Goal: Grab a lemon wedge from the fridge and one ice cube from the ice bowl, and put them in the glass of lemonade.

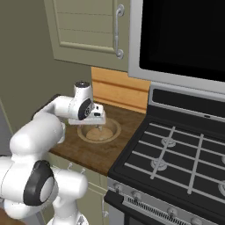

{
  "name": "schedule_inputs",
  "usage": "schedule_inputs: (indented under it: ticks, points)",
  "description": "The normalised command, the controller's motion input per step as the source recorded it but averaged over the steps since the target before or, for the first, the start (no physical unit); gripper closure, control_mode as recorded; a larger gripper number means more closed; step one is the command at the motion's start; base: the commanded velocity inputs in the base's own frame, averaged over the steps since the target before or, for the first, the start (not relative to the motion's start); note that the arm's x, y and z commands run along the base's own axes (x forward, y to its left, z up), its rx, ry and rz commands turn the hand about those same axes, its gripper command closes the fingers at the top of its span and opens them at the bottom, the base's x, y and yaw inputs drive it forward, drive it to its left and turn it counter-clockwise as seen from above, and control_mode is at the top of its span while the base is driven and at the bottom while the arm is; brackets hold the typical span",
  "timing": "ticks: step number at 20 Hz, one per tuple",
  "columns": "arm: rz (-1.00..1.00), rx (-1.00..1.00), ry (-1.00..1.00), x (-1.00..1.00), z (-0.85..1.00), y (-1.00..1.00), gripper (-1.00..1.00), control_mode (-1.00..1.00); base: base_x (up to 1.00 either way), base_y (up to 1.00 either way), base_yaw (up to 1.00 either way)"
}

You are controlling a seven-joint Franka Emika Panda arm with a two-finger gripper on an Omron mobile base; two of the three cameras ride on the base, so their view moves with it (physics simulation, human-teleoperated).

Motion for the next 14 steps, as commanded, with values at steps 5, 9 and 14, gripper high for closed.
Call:
schedule_inputs:
  ticks: [5,9,14]
  points:
    - [-0.04,0.07,0.2,0.57,-0.64,-0.1,-1.0,-1.0,0.0,0.0,0.0]
    - [0.05,0.08,0.14,0.36,-0.61,0.0,-1.0,-1.0,0.0,0.0,0.0]
    - [0.0,0.0,0.13,0.03,-0.49,0.0,-1.0,-1.0,0.0,0.0,0.0]
